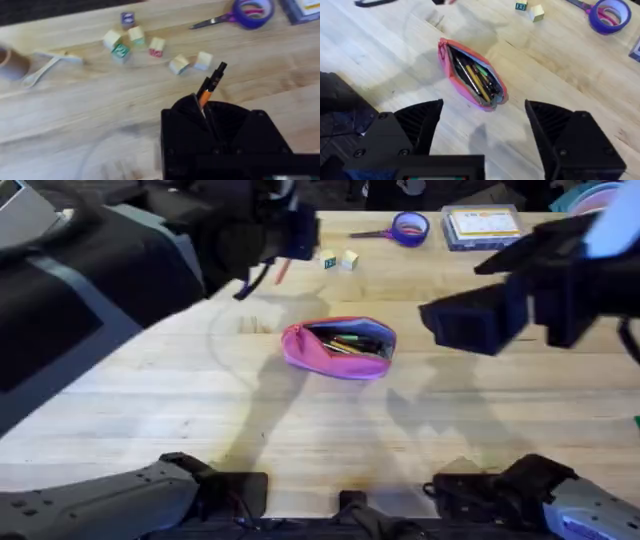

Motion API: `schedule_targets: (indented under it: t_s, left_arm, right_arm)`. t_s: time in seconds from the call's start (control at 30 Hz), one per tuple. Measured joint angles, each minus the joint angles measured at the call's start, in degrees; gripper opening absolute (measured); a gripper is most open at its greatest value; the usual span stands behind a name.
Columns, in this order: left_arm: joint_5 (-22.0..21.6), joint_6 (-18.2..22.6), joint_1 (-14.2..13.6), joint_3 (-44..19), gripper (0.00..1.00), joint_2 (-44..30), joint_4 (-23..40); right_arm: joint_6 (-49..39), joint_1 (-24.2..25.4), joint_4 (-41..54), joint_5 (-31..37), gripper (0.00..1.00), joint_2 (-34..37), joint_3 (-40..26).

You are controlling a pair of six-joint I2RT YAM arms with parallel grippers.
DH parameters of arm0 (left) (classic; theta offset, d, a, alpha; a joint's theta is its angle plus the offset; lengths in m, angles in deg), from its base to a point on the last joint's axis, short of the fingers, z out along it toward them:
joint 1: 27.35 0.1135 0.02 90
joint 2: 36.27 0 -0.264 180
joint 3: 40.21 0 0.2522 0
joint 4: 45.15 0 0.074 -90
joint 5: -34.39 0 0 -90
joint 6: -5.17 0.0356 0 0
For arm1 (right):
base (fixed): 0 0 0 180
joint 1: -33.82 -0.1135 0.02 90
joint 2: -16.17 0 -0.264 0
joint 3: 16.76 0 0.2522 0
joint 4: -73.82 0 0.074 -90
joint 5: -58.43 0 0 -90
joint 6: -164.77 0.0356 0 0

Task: Unzip the bag, pick up the pens from the table one at a time and place them inside, then zip the bag closed.

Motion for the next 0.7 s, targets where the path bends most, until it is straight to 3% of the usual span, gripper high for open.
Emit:
schedule_targets:
  t_s: [0.03,0.23,0.4,0.43,0.6,0.7]
  left_arm:
    - [0.0,0.6,-3.2,0.0,0.044,0.0,-2.4]
    - [2.0,2.4,-9.3,0.0,0.044,0.0,-5.3]
    - [6.0,8.8,-13.6,0.0,0.044,0.0,-4.5]
    - [10.6,13.0,-15.0,0.0,0.044,0.0,-3.6]
    - [20.3,18.8,-15.2,0.0,0.044,0.0,-1.7]
    - [24.0,20.6,-15.2,0.0,0.044,0.0,-0.4]
  right_arm:
    - [-0.1,0.0,1.1,0.0,0.997,-2.3,0.0]
    - [-0.1,0.0,4.2,0.0,0.998,-6.1,0.0]
    - [-0.1,0.0,5.3,0.0,0.998,-7.2,0.0]
    - [-0.1,0.0,5.8,0.0,0.997,-7.2,0.0]
    - [-0.1,0.0,5.9,0.0,0.998,-7.2,0.0]
    - [-0.1,0.0,5.9,0.0,0.998,-7.2,0.0]
